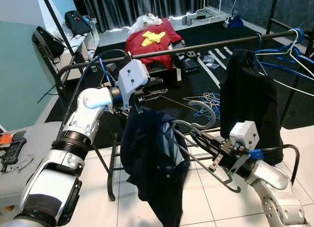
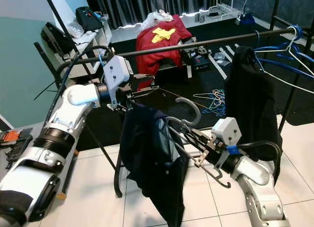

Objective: Hang hanger

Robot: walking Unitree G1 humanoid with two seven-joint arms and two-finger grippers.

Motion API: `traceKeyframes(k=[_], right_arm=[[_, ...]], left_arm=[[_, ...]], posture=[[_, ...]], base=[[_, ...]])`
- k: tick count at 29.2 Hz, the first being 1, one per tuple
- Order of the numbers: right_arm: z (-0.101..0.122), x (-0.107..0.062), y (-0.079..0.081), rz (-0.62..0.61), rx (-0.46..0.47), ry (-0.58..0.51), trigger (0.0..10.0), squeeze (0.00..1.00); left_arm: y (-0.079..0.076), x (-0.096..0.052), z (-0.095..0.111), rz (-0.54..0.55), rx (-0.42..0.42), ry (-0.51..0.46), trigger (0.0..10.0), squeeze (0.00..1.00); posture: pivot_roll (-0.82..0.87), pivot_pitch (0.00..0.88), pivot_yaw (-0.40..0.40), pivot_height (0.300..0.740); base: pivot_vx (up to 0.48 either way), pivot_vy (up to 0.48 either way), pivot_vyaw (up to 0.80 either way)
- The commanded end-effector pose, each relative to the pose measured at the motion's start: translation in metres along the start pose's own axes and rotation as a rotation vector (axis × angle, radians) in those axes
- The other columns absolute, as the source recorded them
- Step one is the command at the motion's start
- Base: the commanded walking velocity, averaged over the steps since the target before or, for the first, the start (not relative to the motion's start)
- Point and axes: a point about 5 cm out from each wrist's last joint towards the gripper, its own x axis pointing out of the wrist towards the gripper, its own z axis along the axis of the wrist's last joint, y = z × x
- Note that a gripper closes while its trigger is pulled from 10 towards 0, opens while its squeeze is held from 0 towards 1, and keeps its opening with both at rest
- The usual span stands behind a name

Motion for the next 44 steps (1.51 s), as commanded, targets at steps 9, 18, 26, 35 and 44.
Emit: traceKeyframes(k=[9, 18, 26, 35, 44], right_arm=[[0.007, 0.003, 0.000, 0.070, 0.038, -0.037, 10.0, 0.00], [0.020, -0.019, -0.019, 0.167, 0.225, -0.059, 10.0, 0.00], [0.032, -0.019, -0.040, 0.084, 0.148, -0.095, 10.0, 0.00], [0.036, 0.005, -0.027, 0.178, 0.192, -0.126, 10.0, 0.00], [0.037, 0.020, -0.027, 0.198, 0.176, -0.133, 10.0, 0.00]], left_arm=[[0.031, -0.047, -0.003, 0.128, -0.036, 0.033, 10.0, 0.00], [0.033, -0.108, -0.035, 0.172, -0.219, 0.148, 10.0, 0.00], [-0.016, -0.097, -0.025, 0.060, -0.438, 0.164, 10.0, 0.00], [-0.041, -0.066, -0.048, 0.429, -0.448, 0.208, 10.0, 1.00], [-0.064, -0.045, -0.042, 0.577, -0.552, 0.277, 10.0, 0.00]], posture=[[-0.09, 0.001, 0.118, 0.740], [-0.06, 0.022, 0.095, 0.740], [-0.07, 0.032, 0.109, 0.740], [-0.07, 0.038, 0.085, 0.740], [-0.07, 0.038, 0.088, 0.740]], base=[[0.000, 0.000, 0.00], [0.000, 0.000, 0.00], [0.000, 0.000, 0.00], [0.000, 0.000, 0.00], [0.000, 0.000, 0.00]])
